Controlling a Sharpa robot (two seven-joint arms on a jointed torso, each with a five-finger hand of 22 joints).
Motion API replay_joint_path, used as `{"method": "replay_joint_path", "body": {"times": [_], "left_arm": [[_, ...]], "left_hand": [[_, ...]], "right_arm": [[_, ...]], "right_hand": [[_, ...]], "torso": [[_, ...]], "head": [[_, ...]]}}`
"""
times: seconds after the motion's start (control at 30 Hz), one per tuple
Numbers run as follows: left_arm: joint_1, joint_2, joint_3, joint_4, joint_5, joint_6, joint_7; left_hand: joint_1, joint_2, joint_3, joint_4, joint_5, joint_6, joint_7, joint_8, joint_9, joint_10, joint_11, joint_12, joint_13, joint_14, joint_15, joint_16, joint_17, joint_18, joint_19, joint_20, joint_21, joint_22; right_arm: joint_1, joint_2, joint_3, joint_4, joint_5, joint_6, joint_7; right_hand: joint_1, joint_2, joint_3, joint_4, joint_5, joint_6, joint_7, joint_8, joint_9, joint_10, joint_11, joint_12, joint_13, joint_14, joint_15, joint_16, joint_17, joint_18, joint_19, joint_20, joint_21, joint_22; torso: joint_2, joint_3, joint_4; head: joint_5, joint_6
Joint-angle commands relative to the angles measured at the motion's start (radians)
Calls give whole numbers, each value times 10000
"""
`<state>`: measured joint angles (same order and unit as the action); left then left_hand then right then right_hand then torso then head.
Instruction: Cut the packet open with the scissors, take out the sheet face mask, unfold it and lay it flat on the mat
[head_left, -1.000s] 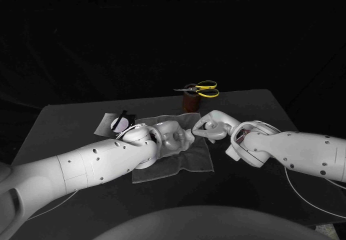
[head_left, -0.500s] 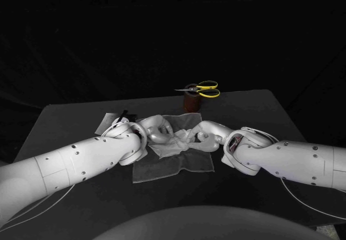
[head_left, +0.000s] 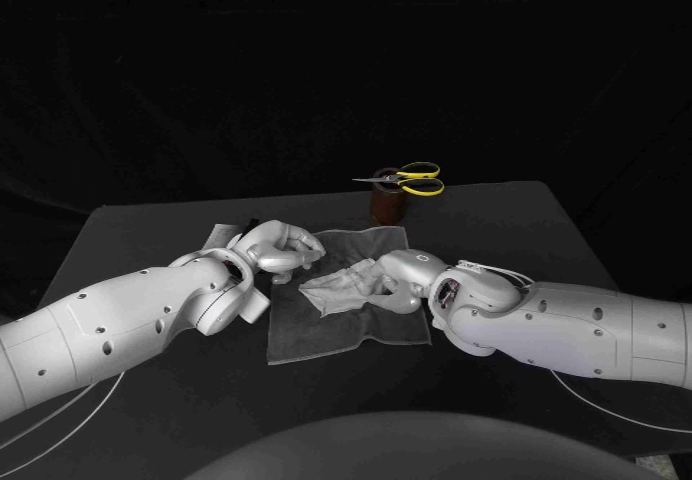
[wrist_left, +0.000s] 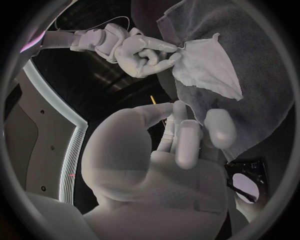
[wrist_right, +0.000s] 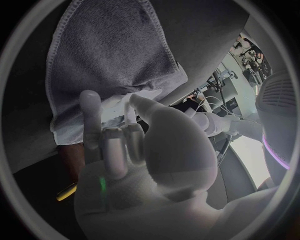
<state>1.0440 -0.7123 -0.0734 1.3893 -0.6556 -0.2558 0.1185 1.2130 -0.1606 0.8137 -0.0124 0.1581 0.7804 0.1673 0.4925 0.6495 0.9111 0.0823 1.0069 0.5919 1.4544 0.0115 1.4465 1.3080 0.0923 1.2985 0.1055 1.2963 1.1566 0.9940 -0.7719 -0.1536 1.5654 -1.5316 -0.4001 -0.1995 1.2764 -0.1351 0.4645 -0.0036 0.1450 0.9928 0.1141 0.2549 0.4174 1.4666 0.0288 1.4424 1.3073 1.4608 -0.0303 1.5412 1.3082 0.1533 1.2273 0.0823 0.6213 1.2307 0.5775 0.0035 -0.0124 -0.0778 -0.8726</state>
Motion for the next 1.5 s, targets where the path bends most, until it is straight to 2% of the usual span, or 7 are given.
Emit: {"method": "replay_joint_path", "body": {"times": [0.03,0.17,0.63,0.83,1.07,1.27,1.5], "left_arm": [[2,-154,-1,179,1124,112,950],[-4,-334,-6,307,1241,108,1061],[-14,-578,-12,351,1498,20,1083],[-19,-607,-14,353,1558,9,1100],[-23,-627,-21,390,1661,99,1115],[-25,-661,-30,423,1706,121,1099],[-26,-673,-37,446,1719,142,1053]], "left_hand": [[38,86,-64,-18,-60,-64,-21,51,-11,-85,0,31,-6,-72,25,-22,289,100,21,39,-35,11],[74,114,-109,-8,-57,-74,-26,70,-22,-91,-4,43,-23,-68,24,-11,299,96,36,40,-26,28],[104,136,-147,-1,-58,-74,-29,90,-31,-89,-7,56,-37,-53,21,9,325,79,85,39,18,94],[123,145,-161,-2,-57,-73,-32,100,-35,-88,-10,63,-44,-57,20,6,313,79,90,38,21,98],[147,121,-237,8,-59,-107,-23,112,-64,-133,-1,60,-78,-157,24,-82,142,127,-42,39,-123,-107],[155,117,-257,13,-59,-120,-19,114,-74,-150,2,58,-89,-168,27,-89,130,128,-50,40,-133,-116],[170,116,-274,16,-56,-132,-16,117,-85,-168,5,55,-102,-181,29,-96,114,127,-51,42,-136,-116]], "right_arm": [[-27,59,3,-75,-738,96,-722],[-52,108,2,-107,-776,199,-794],[-123,-69,2,194,-628,266,-601],[-128,-307,24,358,-636,-723,-650],[148,-732,136,475,1109,-1191,-606],[471,-1070,221,353,2543,-914,-647],[587,-989,248,-237,2961,-530,-898]], "right_hand": [[-124,-66,-46,32,-52,-43,67,-91,-36,629,85,8,1864,881,55,50,2070,36,79,-11,45,26],[-222,-141,-92,65,-84,-89,99,-182,-79,618,114,-23,1844,879,78,47,2065,34,85,6,32,29],[-448,-191,-182,210,-102,4,92,-238,-111,631,116,15,1864,892,89,62,2097,35,95,28,25,39],[-413,-113,-104,238,170,103,48,-263,-123,651,80,62,1890,917,63,88,2153,28,161,20,123,86],[-450,-129,-105,265,128,111,53,-293,-135,672,79,118,1922,935,54,108,2197,21,200,12,172,111],[-697,-249,-272,433,-65,96,77,-348,-150,688,105,167,1950,942,75,116,2212,15,219,22,154,120],[-842,-307,-402,568,-103,88,81,-358,-146,680,111,156,1943,937,83,112,2203,19,208,30,108,114]], "torso": [[9,-22,-1],[4,-30,5],[5,6,-14],[-1,8,-10],[6,-7,-3],[-2,-15,-6],[5,-10,1]], "head": [[36,0],[45,0],[101,0],[44,0],[3,0],[9,0],[35,0]]}}
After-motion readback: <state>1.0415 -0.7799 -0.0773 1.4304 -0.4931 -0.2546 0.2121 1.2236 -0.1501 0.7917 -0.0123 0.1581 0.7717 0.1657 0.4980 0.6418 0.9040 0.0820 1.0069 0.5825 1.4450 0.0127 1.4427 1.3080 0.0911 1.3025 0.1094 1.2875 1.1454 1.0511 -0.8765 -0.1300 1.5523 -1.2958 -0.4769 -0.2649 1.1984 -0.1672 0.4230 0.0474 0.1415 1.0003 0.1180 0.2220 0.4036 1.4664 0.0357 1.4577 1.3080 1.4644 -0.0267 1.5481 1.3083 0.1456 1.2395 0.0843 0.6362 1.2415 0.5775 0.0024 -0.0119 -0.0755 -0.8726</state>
